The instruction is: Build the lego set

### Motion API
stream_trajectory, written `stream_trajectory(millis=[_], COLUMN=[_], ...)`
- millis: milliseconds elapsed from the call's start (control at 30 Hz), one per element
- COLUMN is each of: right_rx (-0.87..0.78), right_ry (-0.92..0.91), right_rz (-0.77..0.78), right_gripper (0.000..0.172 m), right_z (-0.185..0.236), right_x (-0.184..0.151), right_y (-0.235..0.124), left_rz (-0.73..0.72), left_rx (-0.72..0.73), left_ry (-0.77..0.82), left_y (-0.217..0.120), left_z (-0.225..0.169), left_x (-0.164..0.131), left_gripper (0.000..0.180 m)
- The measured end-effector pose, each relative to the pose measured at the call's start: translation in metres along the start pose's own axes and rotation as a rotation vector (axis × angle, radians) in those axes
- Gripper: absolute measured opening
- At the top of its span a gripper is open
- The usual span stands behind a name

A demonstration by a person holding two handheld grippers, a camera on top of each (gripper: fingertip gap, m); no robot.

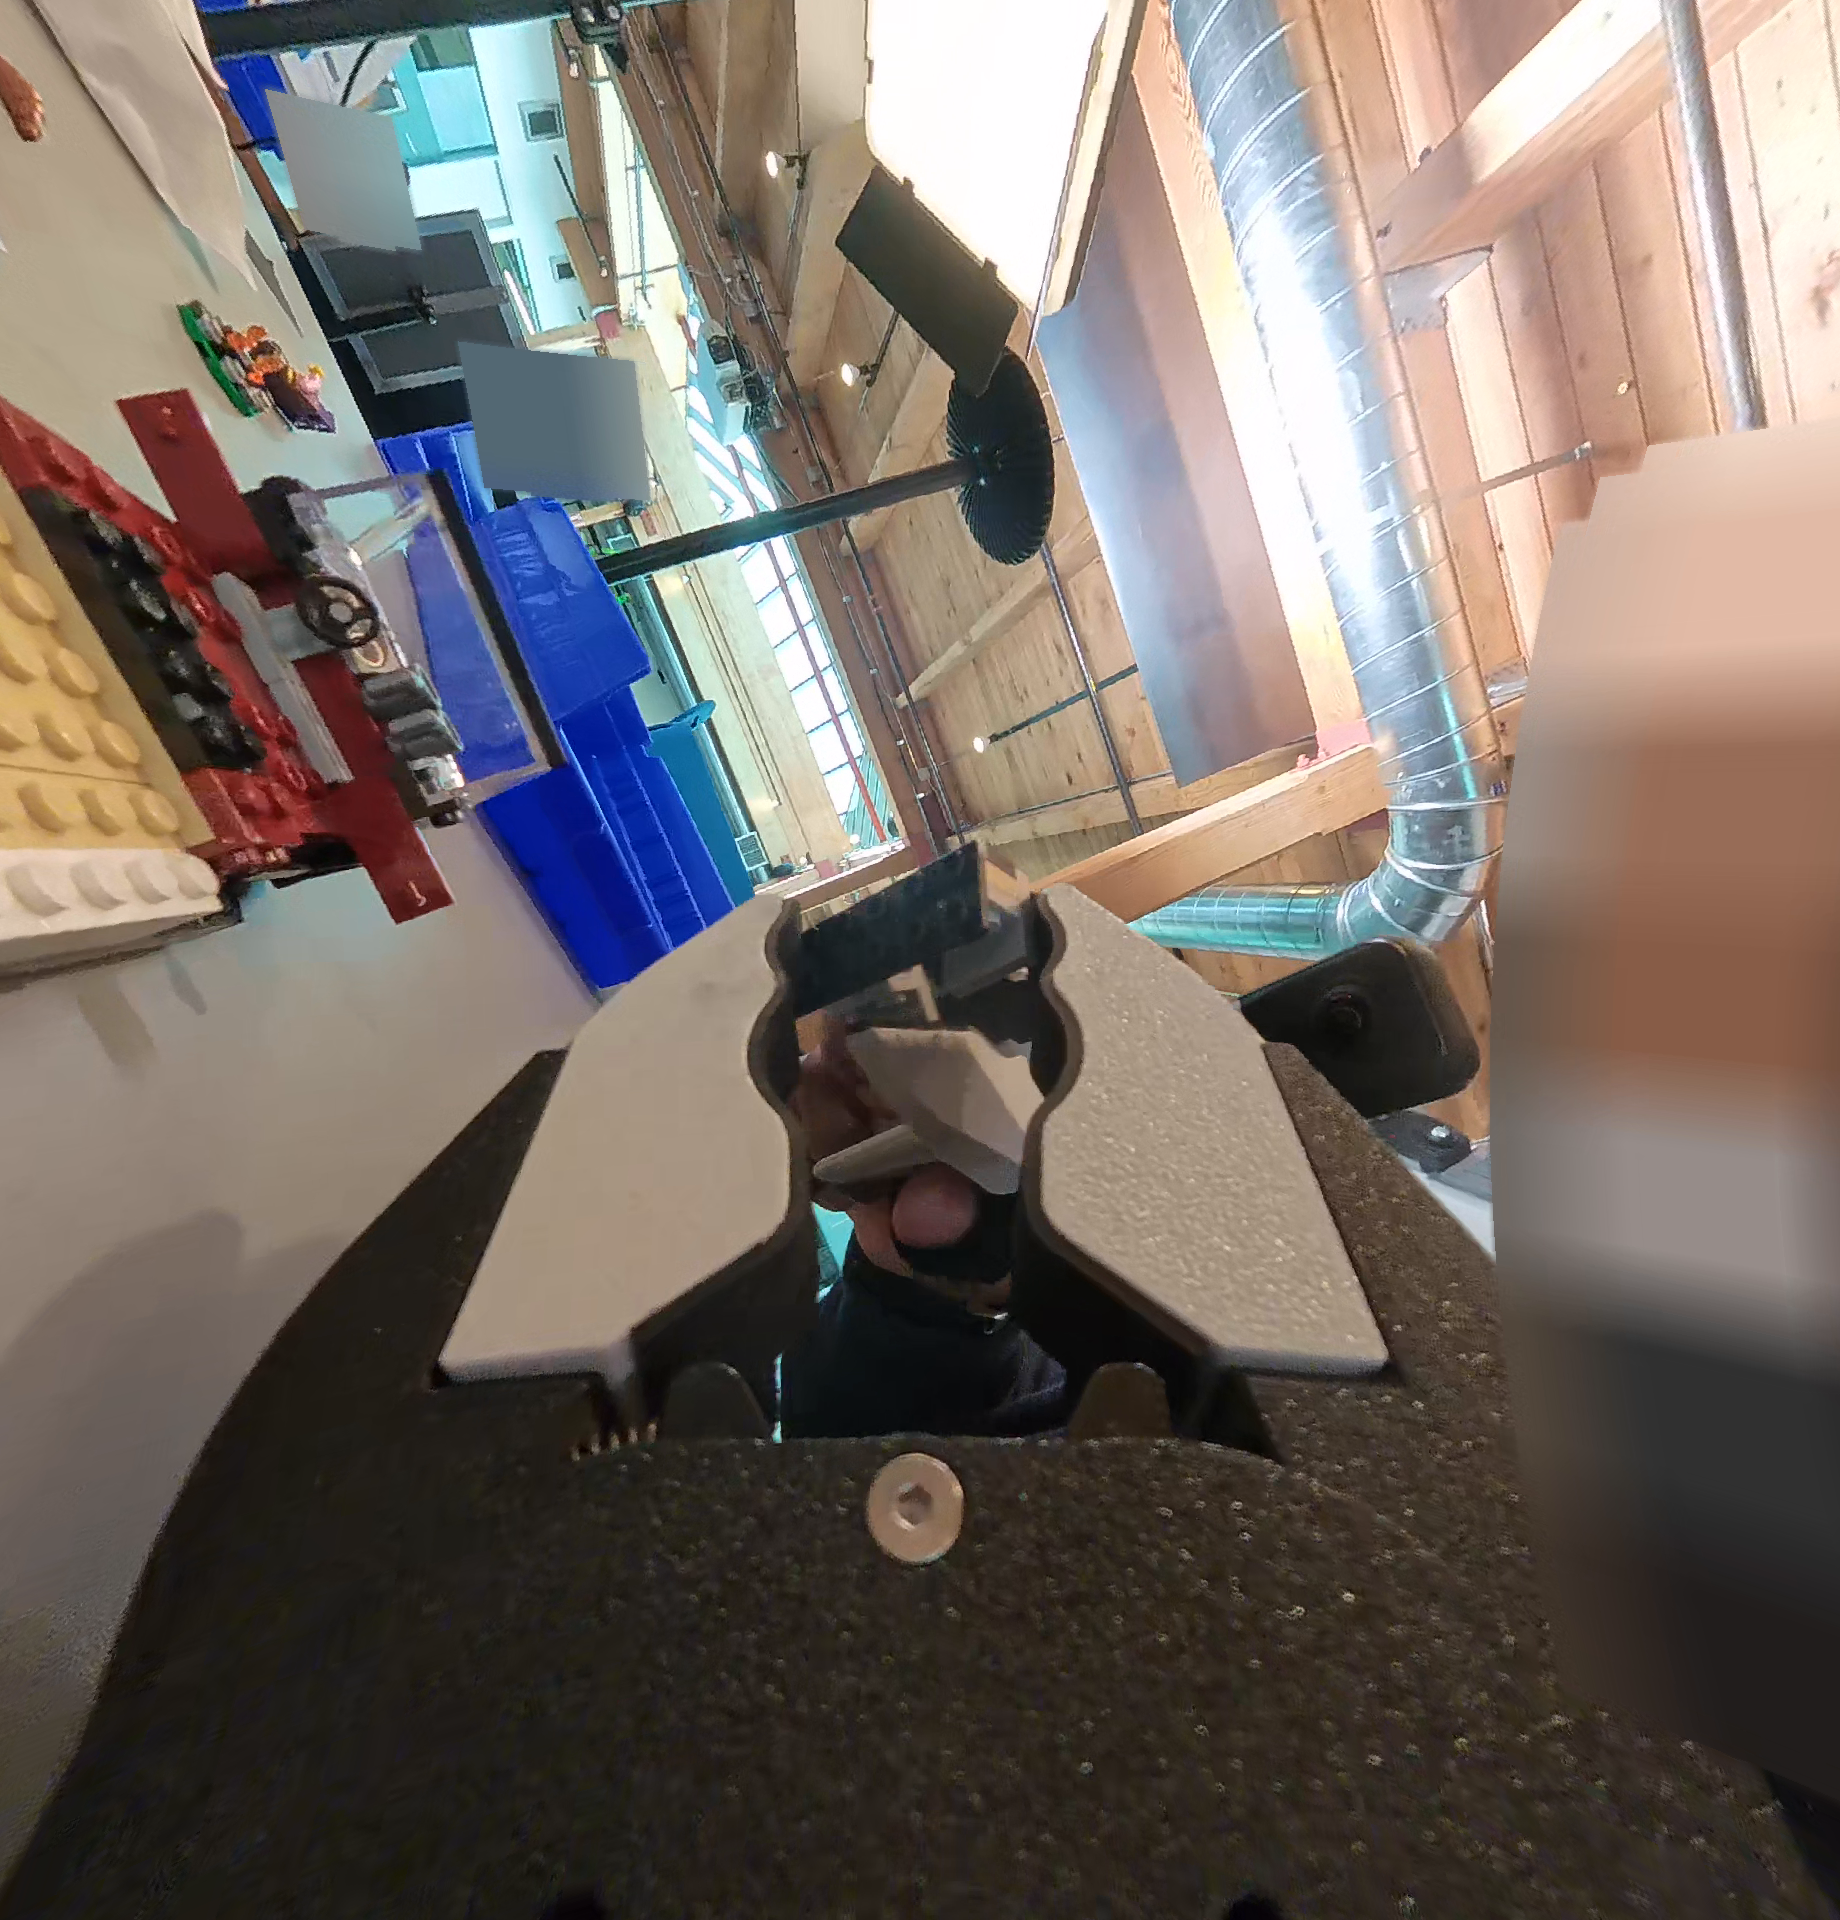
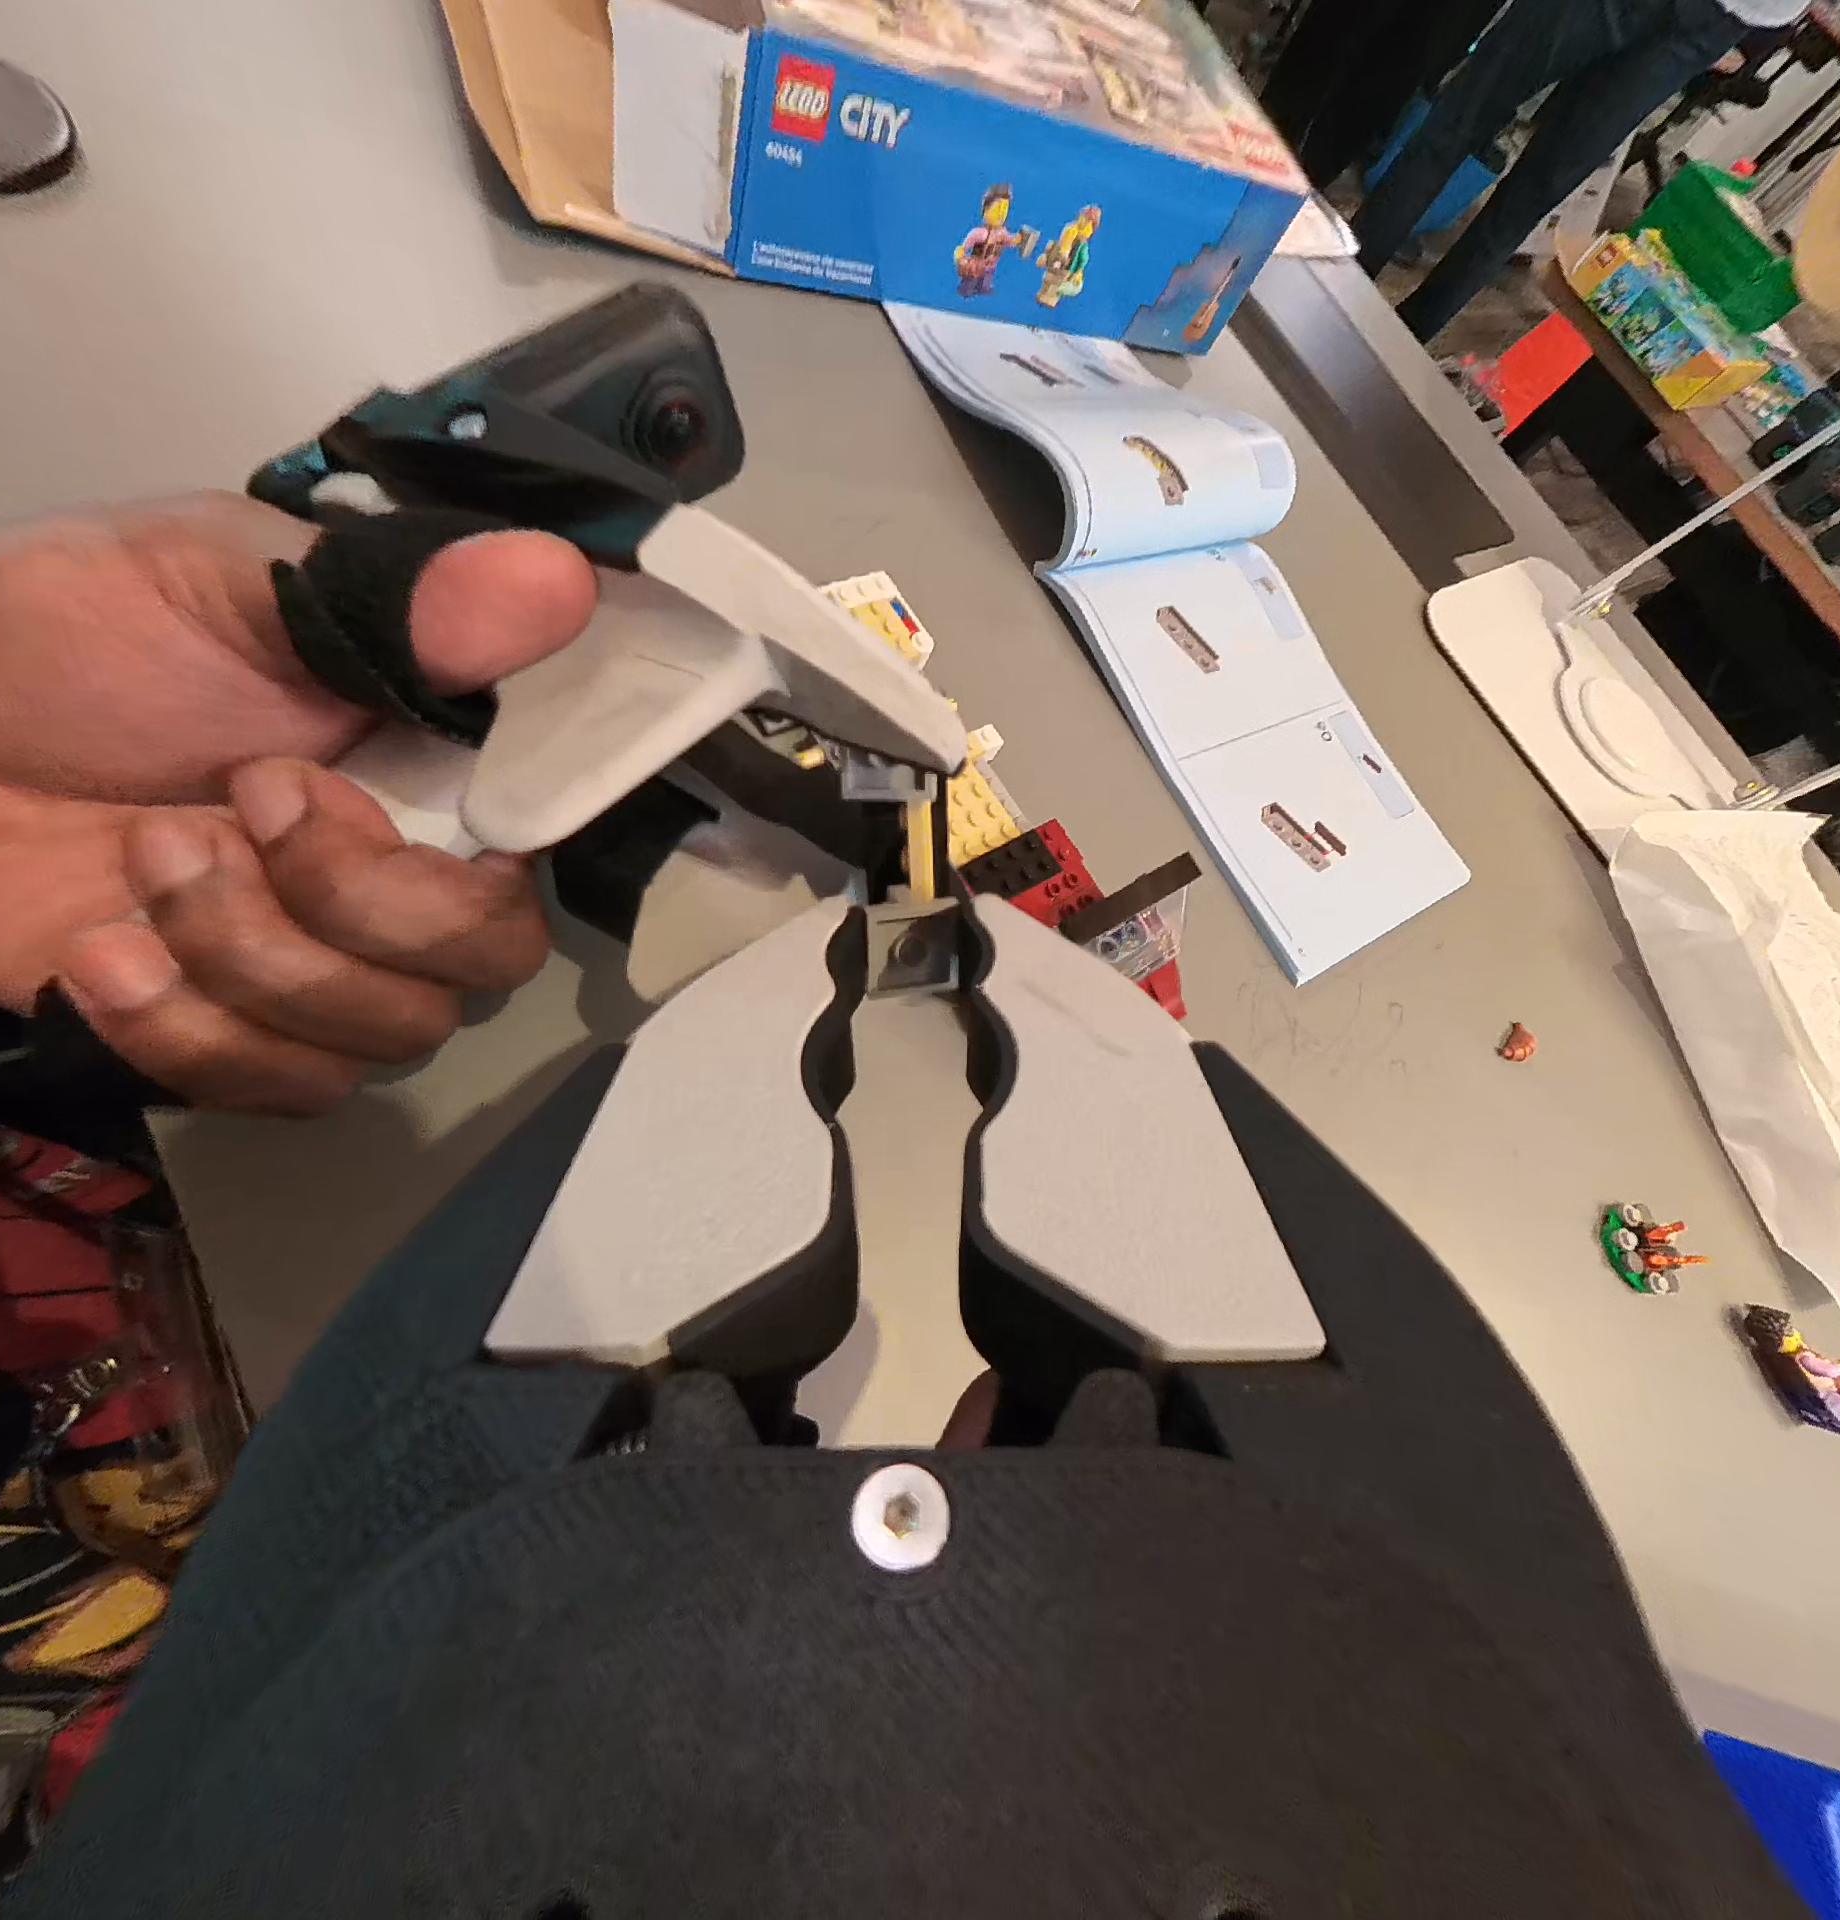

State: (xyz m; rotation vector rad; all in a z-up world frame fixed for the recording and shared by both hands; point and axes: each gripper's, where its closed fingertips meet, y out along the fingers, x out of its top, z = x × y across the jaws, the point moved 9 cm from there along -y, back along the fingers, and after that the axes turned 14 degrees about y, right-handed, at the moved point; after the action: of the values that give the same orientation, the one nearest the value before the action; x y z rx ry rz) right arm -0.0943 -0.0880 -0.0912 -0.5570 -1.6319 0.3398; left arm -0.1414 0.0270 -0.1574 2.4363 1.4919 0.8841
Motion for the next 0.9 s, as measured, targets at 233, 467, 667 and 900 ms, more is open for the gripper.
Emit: stream_trajectory(millis=[233,467,667,900], right_rx=[-0.048,-0.116,-0.115,-0.094], right_ry=[-0.036,-0.088,-0.096,-0.087], right_rz=[-0.020,-0.046,-0.071,-0.052], right_gripper=[0.017,0.017,0.018,0.023], right_z=[0.007,0.014,0.015,0.013], right_x=[0.004,0.008,0.007,0.006], right_y=[0.007,0.010,0.011,0.011], left_rz=[-0.044,-0.078,-0.069,-0.083], left_rx=[-0.063,-0.086,-0.100,-0.106], left_ry=[-0.124,-0.179,-0.213,-0.260], left_y=[0.000,0.000,0.003,0.004], left_z=[0.004,0.003,0.001,-0.001], left_x=[-0.004,-0.004,-0.008,-0.010], left_gripper=[0.041,0.041,0.041,0.036])
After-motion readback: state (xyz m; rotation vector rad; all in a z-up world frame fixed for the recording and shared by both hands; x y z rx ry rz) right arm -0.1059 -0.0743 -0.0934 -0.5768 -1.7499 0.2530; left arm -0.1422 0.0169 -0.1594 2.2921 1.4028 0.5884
